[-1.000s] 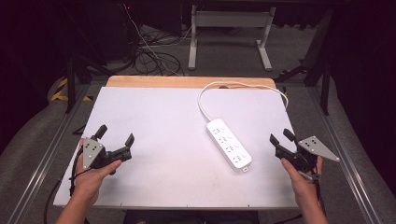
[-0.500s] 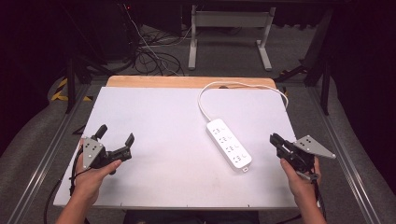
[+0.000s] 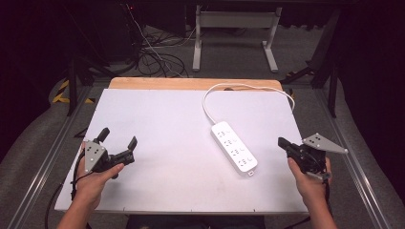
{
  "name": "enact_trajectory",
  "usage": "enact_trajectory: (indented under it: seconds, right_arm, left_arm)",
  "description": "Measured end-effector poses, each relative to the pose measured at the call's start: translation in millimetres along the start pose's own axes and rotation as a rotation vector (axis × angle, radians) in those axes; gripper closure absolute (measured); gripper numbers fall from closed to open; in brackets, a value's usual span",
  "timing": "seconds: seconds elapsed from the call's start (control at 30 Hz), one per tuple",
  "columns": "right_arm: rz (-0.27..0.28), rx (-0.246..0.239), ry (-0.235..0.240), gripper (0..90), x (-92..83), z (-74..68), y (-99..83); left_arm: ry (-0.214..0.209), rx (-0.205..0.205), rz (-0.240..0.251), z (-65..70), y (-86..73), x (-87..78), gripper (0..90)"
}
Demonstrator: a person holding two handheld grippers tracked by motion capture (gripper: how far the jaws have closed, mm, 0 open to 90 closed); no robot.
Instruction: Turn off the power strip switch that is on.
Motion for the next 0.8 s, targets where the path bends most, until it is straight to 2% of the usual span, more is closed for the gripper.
enact_trajectory:
  seconds: [0.03, 0.13, 0.17, 0.37, 0.57, 0.8]
  right_arm:
    - [-0.017, 0.005, -0.014, 90.0, -0.1, 1.8, 1.7]
    - [-0.041, 0.024, -0.019, 90.0, 0.1, 2.5, 7.1]
    - [-0.057, 0.025, -0.025, 90.0, 0.1, 1.5, 14.3]
    - [-0.095, 0.018, -0.009, 90.0, 5.6, -4.6, 29.2]
    - [-0.144, 0.022, 0.019, 90.0, 34.7, -17.3, 43.1]
    - [-0.217, -0.051, 0.053, 90.0, 72.3, -44.6, 44.7]
  left_arm:
    - [-0.001, 0.003, -0.002, -0.4, -0.2, 0.2, 1.9]
    - [0.0, 0.0, -0.001, 0.1, -0.1, 0.5, 1.9]
    - [0.0, 0.001, -0.003, 0.0, -0.4, 0.4, 1.9]
    - [0.004, 0.003, -0.005, -0.9, -1.3, 0.1, 1.9]
    - [0.005, 0.004, -0.009, -0.5, -2.3, 0.1, 1.9]
    - [0.008, 0.005, -0.01, -2.1, -2.8, -1.4, 1.9]
Point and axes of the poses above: each handheld gripper's, and its own axes: x roughly forward along the jaws, y roughly out of its top, z roughly to its right, the point moved 9 cm from there along x, roughly forward along the jaws, and after that the axes turned 7 degrees about z, right-handed, at the moved point
